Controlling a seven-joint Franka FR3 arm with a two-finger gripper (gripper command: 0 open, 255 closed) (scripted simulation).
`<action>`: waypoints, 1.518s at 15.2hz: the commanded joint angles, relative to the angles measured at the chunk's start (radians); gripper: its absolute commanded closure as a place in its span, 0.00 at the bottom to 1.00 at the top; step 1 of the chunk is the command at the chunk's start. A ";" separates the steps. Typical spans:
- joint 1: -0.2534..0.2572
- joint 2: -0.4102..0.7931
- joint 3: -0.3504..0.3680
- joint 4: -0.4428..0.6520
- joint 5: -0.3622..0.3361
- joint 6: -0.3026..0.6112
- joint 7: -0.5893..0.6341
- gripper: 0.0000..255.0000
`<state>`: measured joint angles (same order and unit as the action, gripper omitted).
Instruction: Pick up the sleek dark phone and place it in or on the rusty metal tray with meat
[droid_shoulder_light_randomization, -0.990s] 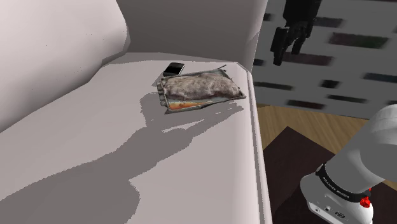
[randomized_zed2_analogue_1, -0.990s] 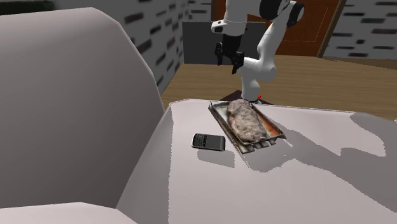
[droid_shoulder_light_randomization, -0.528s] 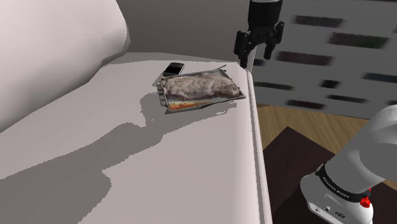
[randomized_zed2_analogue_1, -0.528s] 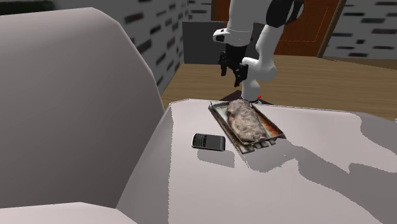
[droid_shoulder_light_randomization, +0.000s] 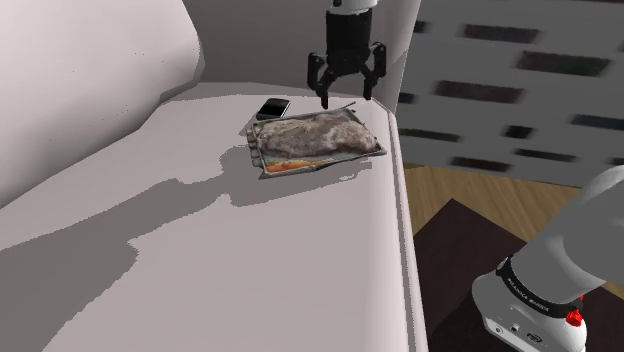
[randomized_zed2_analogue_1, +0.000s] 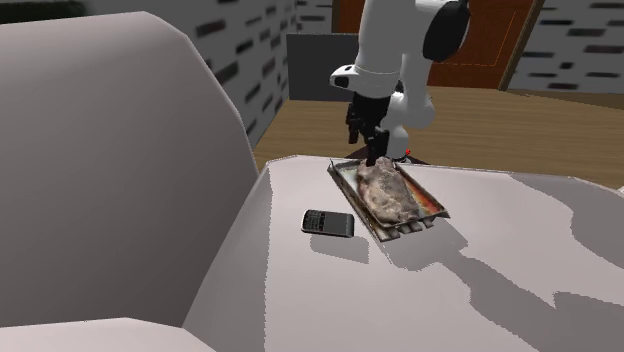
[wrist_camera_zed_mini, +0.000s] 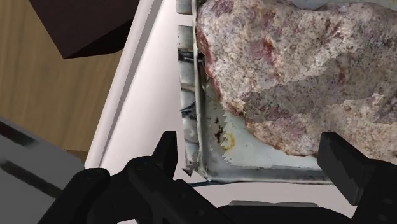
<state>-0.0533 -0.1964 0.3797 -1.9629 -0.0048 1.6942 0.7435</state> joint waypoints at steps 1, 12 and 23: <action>-0.004 0.085 0.021 0.075 -0.023 0.009 0.077 0.00; 0.093 0.576 0.039 0.613 -0.197 -0.058 0.443 0.00; 0.099 0.628 0.025 0.580 -0.213 0.027 0.479 0.00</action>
<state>0.0463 0.4320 0.4047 -1.3769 -0.2175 1.7159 1.2225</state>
